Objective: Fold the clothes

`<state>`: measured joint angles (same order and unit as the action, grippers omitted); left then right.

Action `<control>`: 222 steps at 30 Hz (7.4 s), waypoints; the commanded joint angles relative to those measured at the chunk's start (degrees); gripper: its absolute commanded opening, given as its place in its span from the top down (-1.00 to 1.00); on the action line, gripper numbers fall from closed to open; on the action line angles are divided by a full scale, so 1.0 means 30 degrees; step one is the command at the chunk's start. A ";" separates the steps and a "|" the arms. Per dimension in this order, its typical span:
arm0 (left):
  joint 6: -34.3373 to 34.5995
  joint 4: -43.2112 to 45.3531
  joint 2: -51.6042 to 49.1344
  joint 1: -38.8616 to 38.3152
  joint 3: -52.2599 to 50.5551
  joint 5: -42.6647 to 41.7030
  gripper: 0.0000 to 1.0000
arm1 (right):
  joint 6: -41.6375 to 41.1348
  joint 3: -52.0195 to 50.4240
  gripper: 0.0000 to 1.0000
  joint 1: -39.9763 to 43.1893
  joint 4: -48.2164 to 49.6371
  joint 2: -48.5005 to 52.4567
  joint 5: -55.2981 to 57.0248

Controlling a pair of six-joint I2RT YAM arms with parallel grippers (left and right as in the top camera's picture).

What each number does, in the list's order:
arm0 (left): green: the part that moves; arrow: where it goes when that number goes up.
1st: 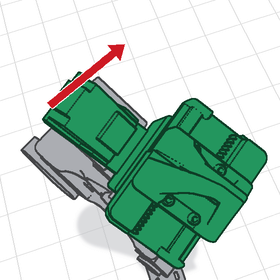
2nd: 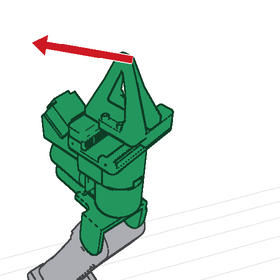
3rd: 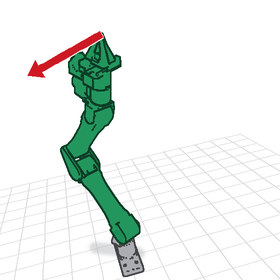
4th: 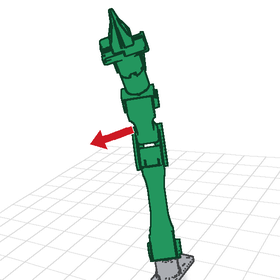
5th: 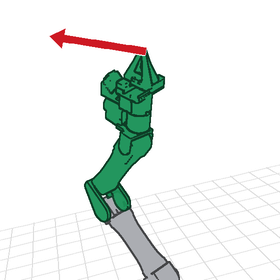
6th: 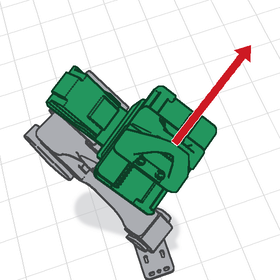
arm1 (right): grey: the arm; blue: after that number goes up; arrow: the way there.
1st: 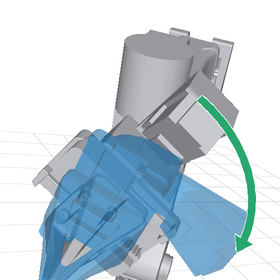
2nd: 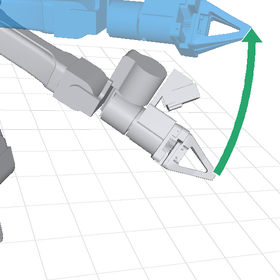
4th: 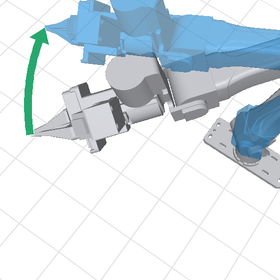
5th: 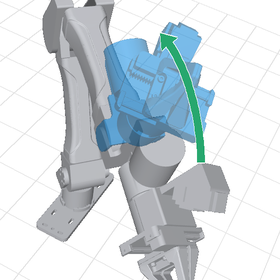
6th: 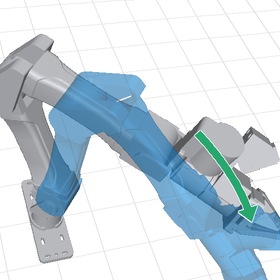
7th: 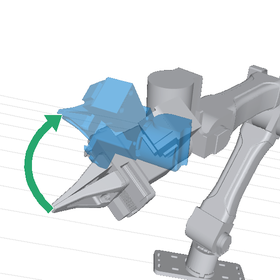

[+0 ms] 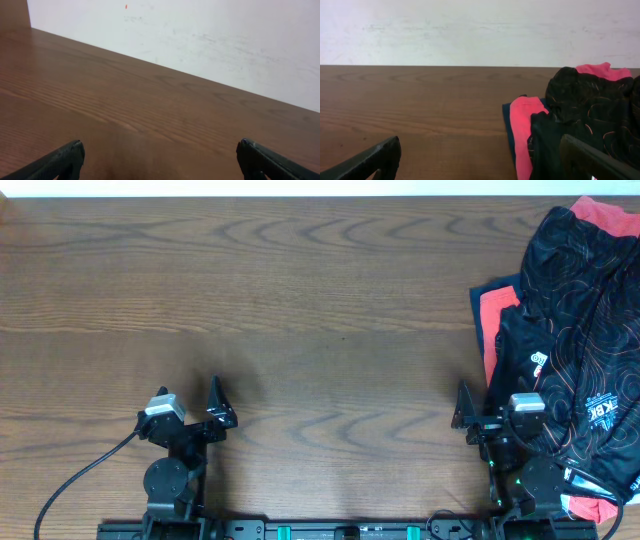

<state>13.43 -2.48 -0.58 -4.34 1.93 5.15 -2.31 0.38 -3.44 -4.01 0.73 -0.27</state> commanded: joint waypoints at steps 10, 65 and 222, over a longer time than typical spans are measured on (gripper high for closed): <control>-0.0306 -0.0321 0.0117 -0.0044 -0.0568 0.0583 -0.95 | 0.0226 -0.0022 -0.98 0.0007 -0.0080 -0.0073 -0.0131; 0.0248 -0.3759 -0.4197 -0.0044 0.4830 -0.1902 -0.96 | -0.0277 0.6120 -0.99 0.0022 -0.4838 0.5508 0.0903; 0.2237 -1.5103 -2.8895 0.4146 2.1915 -1.1001 -0.96 | -0.4299 2.0830 -0.99 -0.3162 -1.8746 2.3992 0.1596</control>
<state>19.35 -45.04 -87.11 11.94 68.99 -22.44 -14.68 62.61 -13.52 -60.25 73.01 3.90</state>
